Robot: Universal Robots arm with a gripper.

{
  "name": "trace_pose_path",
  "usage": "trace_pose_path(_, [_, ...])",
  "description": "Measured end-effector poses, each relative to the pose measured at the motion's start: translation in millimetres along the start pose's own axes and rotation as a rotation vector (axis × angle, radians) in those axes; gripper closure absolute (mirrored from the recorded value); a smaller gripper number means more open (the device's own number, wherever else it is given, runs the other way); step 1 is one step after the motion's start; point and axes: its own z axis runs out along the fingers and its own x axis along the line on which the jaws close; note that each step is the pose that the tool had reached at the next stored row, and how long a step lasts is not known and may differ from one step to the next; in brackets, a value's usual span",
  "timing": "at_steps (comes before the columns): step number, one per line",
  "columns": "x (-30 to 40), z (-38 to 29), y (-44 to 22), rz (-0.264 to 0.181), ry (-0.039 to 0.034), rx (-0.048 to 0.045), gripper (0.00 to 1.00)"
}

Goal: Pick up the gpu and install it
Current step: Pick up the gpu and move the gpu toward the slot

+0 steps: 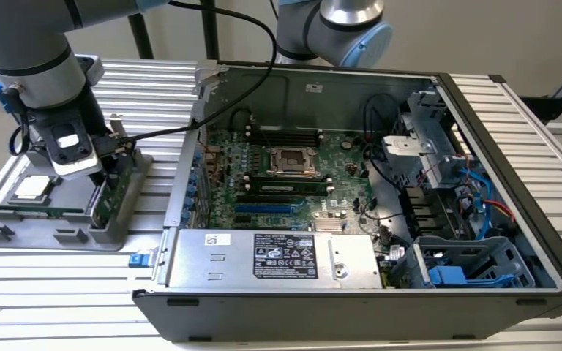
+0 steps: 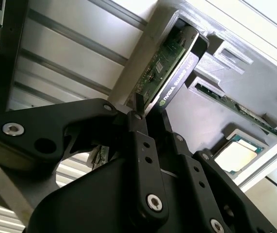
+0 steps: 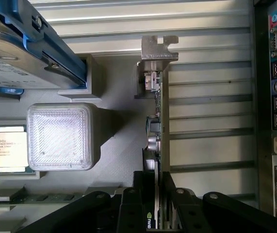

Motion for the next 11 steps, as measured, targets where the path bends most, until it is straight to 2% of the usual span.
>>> trace_pose_path(11, [0.0,0.2,0.0,0.0,0.0,0.0,1.0])
